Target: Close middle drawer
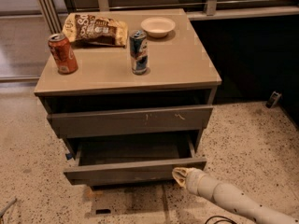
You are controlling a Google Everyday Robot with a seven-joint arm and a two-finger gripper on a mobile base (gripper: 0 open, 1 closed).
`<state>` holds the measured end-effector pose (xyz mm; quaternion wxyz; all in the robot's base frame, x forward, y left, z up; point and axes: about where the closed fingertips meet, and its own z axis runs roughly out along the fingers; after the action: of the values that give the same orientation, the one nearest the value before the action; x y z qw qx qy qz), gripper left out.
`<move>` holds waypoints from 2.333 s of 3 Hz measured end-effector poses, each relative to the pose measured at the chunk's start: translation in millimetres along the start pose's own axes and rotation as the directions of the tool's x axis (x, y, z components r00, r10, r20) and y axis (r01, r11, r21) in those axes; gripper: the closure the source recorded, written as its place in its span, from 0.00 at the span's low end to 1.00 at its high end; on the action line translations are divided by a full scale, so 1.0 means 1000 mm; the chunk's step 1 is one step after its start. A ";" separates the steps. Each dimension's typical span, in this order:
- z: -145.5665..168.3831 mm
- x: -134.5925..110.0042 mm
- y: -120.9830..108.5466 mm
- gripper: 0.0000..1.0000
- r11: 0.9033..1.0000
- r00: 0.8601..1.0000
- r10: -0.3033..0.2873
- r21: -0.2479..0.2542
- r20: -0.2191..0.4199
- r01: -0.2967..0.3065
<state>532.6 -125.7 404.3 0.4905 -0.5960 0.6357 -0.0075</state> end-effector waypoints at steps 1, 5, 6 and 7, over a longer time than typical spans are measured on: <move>0.020 0.006 -0.019 1.00 1.000 1.000 -0.004 0.005 0.007 0.004; 0.062 0.010 -0.055 1.00 0.993 0.999 -0.032 -0.111 -0.020 0.030; 0.047 0.005 -0.041 1.00 0.973 1.000 -0.005 -0.229 -0.025 -0.001; 0.013 -0.006 -0.009 1.00 0.918 0.997 0.072 -0.387 -0.036 -0.080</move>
Offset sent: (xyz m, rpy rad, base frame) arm 0.0667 0.0062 -0.0076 -0.0137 0.0045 0.0179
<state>546.4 -116.4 406.8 0.3559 -0.6563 0.6522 0.1314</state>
